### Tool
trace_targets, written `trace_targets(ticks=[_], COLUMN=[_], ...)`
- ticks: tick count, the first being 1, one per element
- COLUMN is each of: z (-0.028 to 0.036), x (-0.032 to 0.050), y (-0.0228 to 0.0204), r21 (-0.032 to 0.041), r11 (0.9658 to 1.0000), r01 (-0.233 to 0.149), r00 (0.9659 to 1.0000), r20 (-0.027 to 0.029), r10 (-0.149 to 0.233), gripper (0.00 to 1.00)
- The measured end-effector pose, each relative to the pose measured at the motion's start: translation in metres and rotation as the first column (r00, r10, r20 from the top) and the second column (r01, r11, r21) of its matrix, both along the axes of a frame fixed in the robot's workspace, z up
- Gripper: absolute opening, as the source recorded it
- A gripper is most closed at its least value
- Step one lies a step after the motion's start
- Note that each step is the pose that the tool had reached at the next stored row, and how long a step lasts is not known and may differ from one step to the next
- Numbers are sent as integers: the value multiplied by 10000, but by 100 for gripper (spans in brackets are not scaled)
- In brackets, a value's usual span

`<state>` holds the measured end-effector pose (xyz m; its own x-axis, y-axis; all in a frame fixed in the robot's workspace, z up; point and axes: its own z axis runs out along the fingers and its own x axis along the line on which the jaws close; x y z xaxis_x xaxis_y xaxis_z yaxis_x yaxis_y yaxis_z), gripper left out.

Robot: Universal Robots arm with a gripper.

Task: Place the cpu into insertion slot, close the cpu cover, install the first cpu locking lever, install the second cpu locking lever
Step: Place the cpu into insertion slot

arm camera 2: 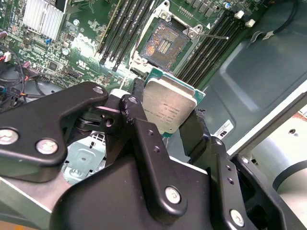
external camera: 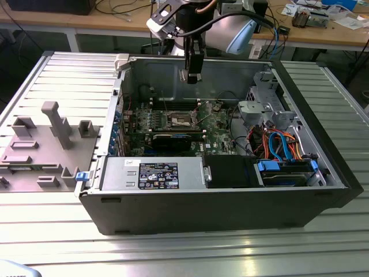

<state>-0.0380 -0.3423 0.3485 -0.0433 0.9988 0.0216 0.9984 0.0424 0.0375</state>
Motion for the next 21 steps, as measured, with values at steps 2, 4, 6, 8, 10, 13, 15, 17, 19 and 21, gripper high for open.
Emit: trace_targets(ticks=[2,4,6,8,10,13,15,17,19,21], z=[-5,-8,-12,-16,-20,-27,-31,-37,-44,-52], x=[0,0,0,0,0,0,0,0,0,0], y=[0,0,0,0,-1,-1,-1,-1,-1,-2], r21=[1,0,0,0,0,0,-1,-1,-1,0], r11=[10000,10000,10000,10000,10000,10000,10000,10000,10000,10000], r01=[1,1,0,1,1,1,1,0,1,1], r00=[10000,10000,10000,10000,10000,10000,10000,10000,10000,10000], r20=[0,0,0,-1,0,0,0,0,0,0], r10=[-1,-1,0,-1,-1,-1,-1,0,-1,-1], gripper=[55,55,55,55,55,55,55,55,55,55])
